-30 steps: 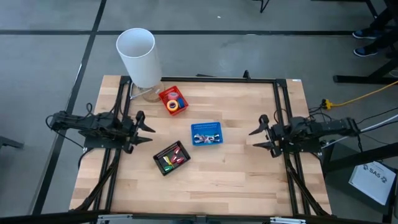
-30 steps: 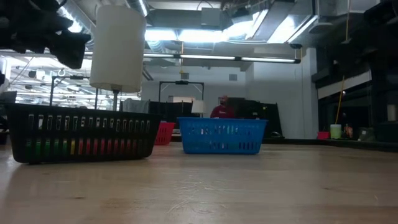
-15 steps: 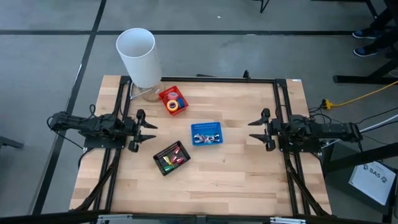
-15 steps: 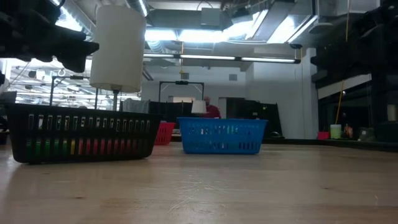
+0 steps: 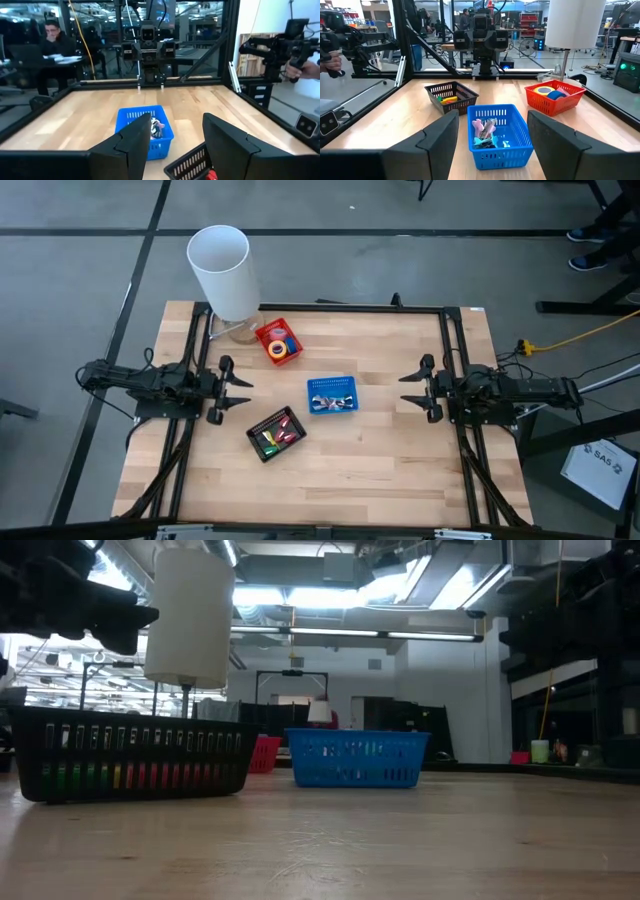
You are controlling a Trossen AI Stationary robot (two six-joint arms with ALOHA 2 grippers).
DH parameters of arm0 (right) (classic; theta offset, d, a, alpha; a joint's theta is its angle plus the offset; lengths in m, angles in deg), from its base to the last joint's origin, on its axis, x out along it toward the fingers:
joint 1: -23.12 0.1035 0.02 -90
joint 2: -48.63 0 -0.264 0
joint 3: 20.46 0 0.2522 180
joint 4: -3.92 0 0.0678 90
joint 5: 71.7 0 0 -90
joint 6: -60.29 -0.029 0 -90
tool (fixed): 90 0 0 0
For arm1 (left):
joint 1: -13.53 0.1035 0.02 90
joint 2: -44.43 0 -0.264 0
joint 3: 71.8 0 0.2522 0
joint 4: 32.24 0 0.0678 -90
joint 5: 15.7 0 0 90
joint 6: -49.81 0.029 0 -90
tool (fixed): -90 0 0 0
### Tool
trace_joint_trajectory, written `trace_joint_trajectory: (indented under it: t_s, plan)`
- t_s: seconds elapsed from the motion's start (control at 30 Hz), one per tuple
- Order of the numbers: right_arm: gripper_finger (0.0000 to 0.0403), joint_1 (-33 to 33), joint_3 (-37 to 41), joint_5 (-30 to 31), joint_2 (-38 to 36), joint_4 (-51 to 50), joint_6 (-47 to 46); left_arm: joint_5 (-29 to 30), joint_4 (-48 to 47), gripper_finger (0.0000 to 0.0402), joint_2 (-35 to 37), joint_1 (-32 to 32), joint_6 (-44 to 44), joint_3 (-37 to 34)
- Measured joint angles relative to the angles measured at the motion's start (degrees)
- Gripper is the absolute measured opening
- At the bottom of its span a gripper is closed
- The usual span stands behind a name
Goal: Pick and place Stapler, Stapler remover, tape
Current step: Return to Home Position
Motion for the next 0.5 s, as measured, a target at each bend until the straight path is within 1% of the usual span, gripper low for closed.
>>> trace_joint_trajectory:
  t_s: [0.3,0.5]
  plan:
    - [0.0239,0.0,-0.02,0.0,0.0,0.01,0.33,0.55,0.05,0.0174,0.0,0.02,-1.35,0.0]
    - [0.0239,0.0,-0.02,0.0,0.0,0.01,7.22,0.0,0.01,0.0175,0.0,0.0,-1.37,0.0]
